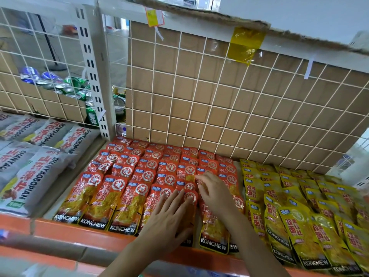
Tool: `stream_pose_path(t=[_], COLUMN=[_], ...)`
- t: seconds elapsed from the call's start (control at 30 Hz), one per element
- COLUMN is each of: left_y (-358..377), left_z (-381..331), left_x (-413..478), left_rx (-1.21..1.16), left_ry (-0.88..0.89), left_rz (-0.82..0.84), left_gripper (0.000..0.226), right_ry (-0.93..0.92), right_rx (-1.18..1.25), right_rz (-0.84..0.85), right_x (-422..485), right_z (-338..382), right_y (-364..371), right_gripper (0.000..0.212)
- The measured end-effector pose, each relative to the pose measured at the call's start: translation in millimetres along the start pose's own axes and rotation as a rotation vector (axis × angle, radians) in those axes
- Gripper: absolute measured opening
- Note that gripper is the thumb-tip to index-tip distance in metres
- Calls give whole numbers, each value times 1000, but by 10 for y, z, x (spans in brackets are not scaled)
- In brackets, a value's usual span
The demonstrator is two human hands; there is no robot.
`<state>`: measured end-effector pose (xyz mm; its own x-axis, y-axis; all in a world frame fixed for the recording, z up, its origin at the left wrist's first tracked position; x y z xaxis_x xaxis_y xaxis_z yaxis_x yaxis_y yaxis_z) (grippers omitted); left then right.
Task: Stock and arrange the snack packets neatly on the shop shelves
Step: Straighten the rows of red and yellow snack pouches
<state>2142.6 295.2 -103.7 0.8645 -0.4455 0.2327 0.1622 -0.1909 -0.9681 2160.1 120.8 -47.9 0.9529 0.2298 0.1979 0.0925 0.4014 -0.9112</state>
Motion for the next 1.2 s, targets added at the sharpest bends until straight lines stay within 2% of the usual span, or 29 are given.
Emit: stream_pose_path(t=[0.13,0.3,0.6,0.73,0.97,1.2], left_y=[18,40,43,47,42,-30], left_z=[4,8,10,8,8,8], left_x=[-3,-9,-14,-8,-1,83], left_rx=[-4,-15,-17,0,6,-59], left_ry=[25,33,19,30,32,-19], left_rz=[28,19,36,30,23,61], left_gripper=[67,67,64,69,70,58], right_ry=[6,57,123,101,111,102], right_rx=[3,88,136,116,102,69], right_rz=[106,149,112,110,61,40], right_x=[279,432,535,535,557,536], right_z=[-5,1,-2,4,20,-55], right_y=[30,40,40,62,113,107], right_gripper=[24,7,3,15,15,12])
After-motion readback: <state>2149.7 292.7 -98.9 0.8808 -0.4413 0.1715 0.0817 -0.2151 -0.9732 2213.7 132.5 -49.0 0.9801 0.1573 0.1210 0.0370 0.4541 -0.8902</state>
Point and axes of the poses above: each hand's wrist, its own x-axis towards the middle knuckle, its own y-axis out of the palm, z = x × y, the point moved 1 cm from there along x, towards the middle knuckle, and after that the axes turned 14 degrees about -y, right-handed, at the moved point
